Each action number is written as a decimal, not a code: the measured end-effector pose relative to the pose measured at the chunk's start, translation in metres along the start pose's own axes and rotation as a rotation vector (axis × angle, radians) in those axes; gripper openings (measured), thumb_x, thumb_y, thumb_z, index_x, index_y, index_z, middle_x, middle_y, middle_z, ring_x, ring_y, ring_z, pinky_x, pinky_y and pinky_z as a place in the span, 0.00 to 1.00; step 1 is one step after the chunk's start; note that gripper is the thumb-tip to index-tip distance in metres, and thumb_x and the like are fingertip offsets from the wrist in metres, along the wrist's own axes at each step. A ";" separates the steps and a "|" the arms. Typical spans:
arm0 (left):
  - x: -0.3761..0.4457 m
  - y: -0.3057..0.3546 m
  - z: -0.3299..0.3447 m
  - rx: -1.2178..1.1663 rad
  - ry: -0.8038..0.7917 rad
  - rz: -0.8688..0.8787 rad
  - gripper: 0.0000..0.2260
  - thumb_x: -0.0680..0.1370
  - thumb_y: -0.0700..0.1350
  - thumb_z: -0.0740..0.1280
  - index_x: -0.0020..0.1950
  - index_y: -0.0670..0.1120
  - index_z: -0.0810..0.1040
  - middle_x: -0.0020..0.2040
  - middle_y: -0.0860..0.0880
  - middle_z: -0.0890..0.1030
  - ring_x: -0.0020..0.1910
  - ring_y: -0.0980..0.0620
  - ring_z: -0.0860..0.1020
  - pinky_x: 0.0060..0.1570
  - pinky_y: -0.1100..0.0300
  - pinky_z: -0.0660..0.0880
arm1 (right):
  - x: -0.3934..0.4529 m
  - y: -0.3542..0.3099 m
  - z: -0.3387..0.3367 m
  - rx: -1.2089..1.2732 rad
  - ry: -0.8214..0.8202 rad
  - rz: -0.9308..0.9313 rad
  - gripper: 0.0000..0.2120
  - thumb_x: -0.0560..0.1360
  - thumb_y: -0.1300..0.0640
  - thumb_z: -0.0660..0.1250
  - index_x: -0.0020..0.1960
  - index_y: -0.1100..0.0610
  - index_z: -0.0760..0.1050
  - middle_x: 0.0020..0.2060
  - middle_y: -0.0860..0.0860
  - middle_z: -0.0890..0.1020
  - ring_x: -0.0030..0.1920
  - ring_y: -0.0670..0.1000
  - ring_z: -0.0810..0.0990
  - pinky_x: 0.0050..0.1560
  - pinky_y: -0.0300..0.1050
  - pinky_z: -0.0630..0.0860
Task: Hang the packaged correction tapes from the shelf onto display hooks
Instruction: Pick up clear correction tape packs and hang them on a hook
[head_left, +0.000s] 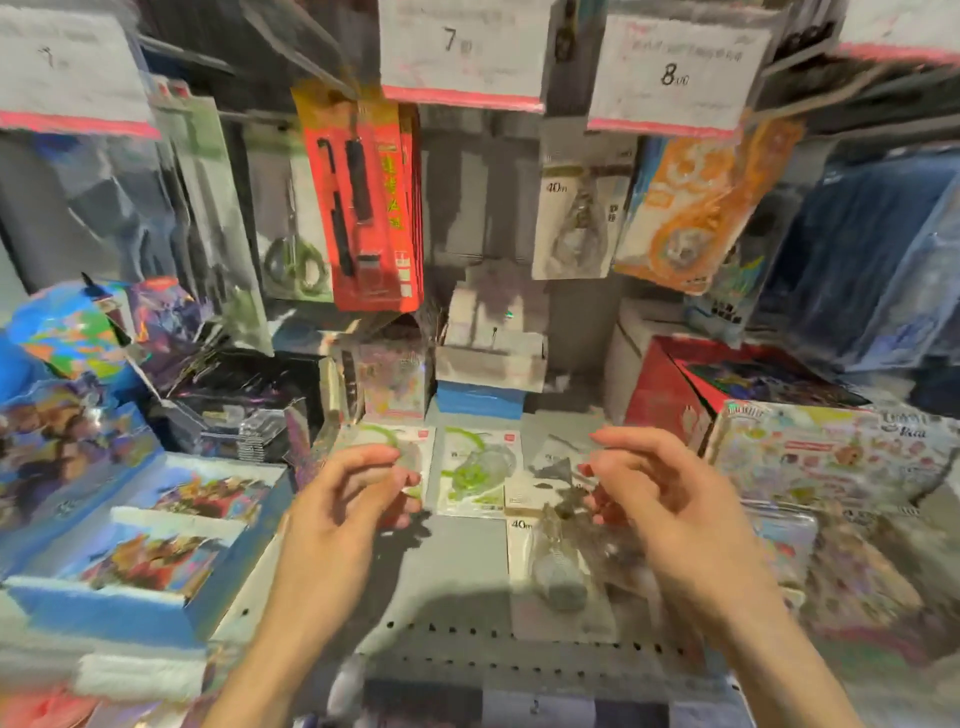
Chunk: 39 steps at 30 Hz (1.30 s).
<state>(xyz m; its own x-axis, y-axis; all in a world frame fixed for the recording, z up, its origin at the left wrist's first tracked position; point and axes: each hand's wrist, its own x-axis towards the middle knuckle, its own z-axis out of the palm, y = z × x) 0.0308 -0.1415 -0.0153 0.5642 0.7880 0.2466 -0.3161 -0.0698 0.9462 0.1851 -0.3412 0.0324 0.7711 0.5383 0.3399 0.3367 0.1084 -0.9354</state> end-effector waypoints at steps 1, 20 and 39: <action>0.007 -0.004 -0.003 -0.027 -0.026 -0.023 0.07 0.73 0.45 0.71 0.50 0.46 0.82 0.42 0.45 0.87 0.36 0.51 0.84 0.37 0.62 0.81 | -0.002 0.005 0.006 -0.044 0.028 0.000 0.06 0.78 0.63 0.71 0.53 0.55 0.82 0.40 0.58 0.85 0.34 0.44 0.82 0.39 0.30 0.77; 0.065 -0.059 0.043 0.656 -0.681 -0.181 0.08 0.80 0.52 0.68 0.57 0.59 0.72 0.45 0.59 0.83 0.43 0.57 0.80 0.47 0.55 0.76 | -0.013 0.067 0.016 -0.805 0.249 0.026 0.09 0.80 0.57 0.69 0.60 0.53 0.81 0.56 0.47 0.83 0.55 0.45 0.80 0.60 0.45 0.77; 0.081 -0.056 0.044 0.295 -0.249 -0.310 0.25 0.75 0.31 0.73 0.68 0.48 0.75 0.43 0.49 0.81 0.37 0.52 0.81 0.38 0.54 0.82 | -0.004 0.084 0.006 -0.959 -0.077 0.067 0.17 0.82 0.49 0.65 0.69 0.51 0.77 0.74 0.46 0.72 0.74 0.44 0.65 0.68 0.30 0.52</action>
<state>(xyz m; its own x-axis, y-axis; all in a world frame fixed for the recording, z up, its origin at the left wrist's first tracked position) 0.1283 -0.1005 -0.0387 0.7737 0.6318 -0.0469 0.1042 -0.0538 0.9931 0.2072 -0.3294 -0.0476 0.7790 0.5754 0.2493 0.6176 -0.6354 -0.4635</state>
